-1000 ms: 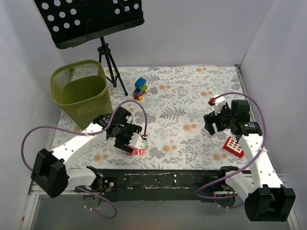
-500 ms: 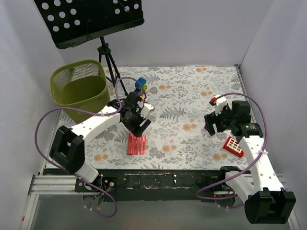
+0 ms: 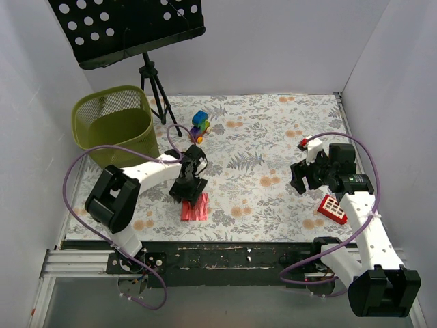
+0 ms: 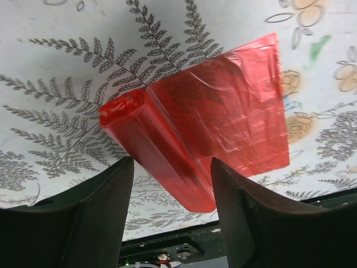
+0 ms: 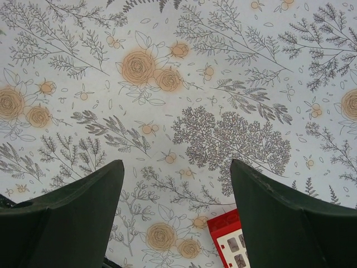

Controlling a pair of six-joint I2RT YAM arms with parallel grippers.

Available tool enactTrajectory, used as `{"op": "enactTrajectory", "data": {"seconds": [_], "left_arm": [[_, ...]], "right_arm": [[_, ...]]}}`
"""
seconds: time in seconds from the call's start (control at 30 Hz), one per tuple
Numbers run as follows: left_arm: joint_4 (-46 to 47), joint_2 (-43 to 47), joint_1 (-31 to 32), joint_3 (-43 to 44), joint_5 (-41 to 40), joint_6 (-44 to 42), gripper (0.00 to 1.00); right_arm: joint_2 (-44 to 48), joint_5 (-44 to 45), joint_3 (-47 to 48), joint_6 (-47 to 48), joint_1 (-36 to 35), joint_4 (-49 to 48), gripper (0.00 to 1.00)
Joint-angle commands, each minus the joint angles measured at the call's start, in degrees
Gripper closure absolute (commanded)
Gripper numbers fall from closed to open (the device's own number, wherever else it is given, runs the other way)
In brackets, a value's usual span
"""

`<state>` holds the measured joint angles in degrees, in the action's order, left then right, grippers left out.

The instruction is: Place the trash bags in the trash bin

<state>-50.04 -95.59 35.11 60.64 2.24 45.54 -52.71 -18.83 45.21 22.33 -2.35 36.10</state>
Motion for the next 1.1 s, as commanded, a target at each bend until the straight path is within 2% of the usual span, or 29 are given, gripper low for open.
{"op": "enactTrajectory", "data": {"seconds": [0.0,0.07,0.1,0.2,0.23,0.4,0.53,0.67,0.8,0.93,1.07], "left_arm": [[1.44,-2.66,-0.22,-1.31,-0.49,2.36,0.48],[1.70,-3.90,-0.57,-1.40,0.48,1.93,0.55],[1.79,-4.34,-0.66,-1.23,0.75,1.31,0.62],[1.88,-5.04,-0.83,0.61,3.46,-0.45,0.96],[1.96,-4.78,-1.01,1.92,5.82,-1.32,1.00],[7.57,-0.40,-1.10,8.87,18.83,-5.45,1.00],[16.45,5.14,-1.10,11.60,25.87,-8.44,1.00],[21.21,9.01,-1.01,12.92,29.74,-9.94,1.00],[21.21,10.42,-1.01,14.68,32.12,-12.49,1.00],[23.49,12.44,-0.84,12.67,30.29,-19.41,1.00],[37.51,17.44,1.71,1.36,24.93,-33.98,1.00]], "right_arm": [[-0.11,-1.38,3.13,-1.41,-0.37,-0.76,0.15],[0.06,-1.30,3.22,-1.41,-0.37,-0.85,0.15],[0.06,-1.38,3.13,-1.50,-0.46,-1.03,0.15],[0.24,-2.87,2.69,-1.15,-0.64,-1.29,0.15],[0.50,-4.62,2.52,-0.54,-0.64,-1.29,0.15],[2.70,-20.96,-0.20,3.34,-0.73,-5.75,0.14],[-0.45,-29.49,-1.18,-1.57,-2.13,-12.35,0.12],[-6.52,-34.95,1.36,-5.45,-3.80,-15.87,0.12],[-9.34,-35.75,2.42,-6.86,-5.56,-21.93,0.10],[-13.38,-36.63,6.02,-4.67,-6.88,-22.21,0.10],[-14.27,-32.86,7.79,-0.45,-7.05,-19.58,0.11]]}}
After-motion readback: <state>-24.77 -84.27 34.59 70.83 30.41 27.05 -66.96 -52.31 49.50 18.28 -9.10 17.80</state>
